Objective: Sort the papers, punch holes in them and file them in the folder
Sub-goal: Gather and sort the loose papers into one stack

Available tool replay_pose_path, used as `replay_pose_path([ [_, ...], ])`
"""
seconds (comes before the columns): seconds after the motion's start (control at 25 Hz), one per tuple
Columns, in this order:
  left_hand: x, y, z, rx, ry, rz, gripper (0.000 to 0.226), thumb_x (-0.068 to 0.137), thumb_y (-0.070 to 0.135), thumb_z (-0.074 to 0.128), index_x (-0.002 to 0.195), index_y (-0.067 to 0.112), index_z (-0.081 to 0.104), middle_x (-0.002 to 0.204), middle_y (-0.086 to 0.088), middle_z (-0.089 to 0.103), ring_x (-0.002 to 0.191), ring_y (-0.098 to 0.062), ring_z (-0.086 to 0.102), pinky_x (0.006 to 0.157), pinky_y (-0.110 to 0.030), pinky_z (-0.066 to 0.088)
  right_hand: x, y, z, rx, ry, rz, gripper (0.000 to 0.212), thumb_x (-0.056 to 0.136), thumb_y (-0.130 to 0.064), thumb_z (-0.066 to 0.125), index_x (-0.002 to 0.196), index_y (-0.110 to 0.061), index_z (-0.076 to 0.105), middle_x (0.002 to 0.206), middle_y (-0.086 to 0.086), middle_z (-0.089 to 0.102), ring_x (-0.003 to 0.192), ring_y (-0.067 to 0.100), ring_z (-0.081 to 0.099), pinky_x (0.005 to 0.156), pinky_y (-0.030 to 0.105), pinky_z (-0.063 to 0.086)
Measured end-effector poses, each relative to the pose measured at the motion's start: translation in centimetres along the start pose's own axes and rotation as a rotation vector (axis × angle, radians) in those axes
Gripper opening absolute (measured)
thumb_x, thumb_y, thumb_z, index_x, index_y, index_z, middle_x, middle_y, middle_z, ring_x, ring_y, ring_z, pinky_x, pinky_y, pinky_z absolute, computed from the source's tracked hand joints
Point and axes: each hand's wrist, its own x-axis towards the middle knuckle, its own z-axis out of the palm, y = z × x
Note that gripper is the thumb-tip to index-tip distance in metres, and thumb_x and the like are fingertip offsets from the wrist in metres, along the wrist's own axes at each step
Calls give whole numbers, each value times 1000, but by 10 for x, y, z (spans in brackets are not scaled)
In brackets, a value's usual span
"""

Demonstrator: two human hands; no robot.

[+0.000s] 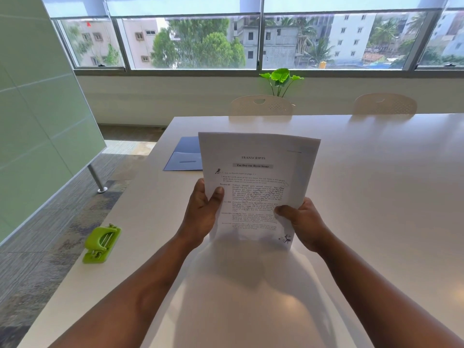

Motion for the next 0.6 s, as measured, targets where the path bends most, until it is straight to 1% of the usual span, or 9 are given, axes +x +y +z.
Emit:
replay_pose_path([
  [0.12,-2,-3,-1,-32,-12,-43,19,104,20,54,123,24,53,113,8,71,103,-17,71,76,-30,61,-1,2,1,4,8,10,45,90,16,53,103,-20,77,107,4,80,103,34,74,87,46,60],
  [0.28,-6,-11,-7,-62,-78,-80,32,101,18,60,133,18,53,122,3,71,109,-20,71,86,-39,61,-3,4,-1,22,4,40,45,90,16,52,103,-21,77,107,4,79,102,33,74,90,48,59],
  [0.4,-8,-14,-10,-76,-101,-131,35,99,12,63,133,17,55,121,3,73,108,-19,72,86,-36,61,-3,5,-2,51,-5,49,39,93,11,54,110,-18,75,114,9,77,106,37,72,93,53,58],
  [0.52,-10,-16,-9,-106,-104,-169,36,98,10,63,133,14,55,120,2,74,107,-20,72,85,-35,61,-4,11,-4,42,-11,59,29,95,2,61,115,-15,74,118,11,76,108,37,72,97,57,55],
  [0.6,-11,-12,-7,-61,-72,-153,32,99,13,63,130,19,58,116,5,74,105,-21,72,81,-32,61,-5,10,-3,38,8,54,25,96,-4,64,116,-14,73,117,11,76,106,36,73,97,58,56],
])
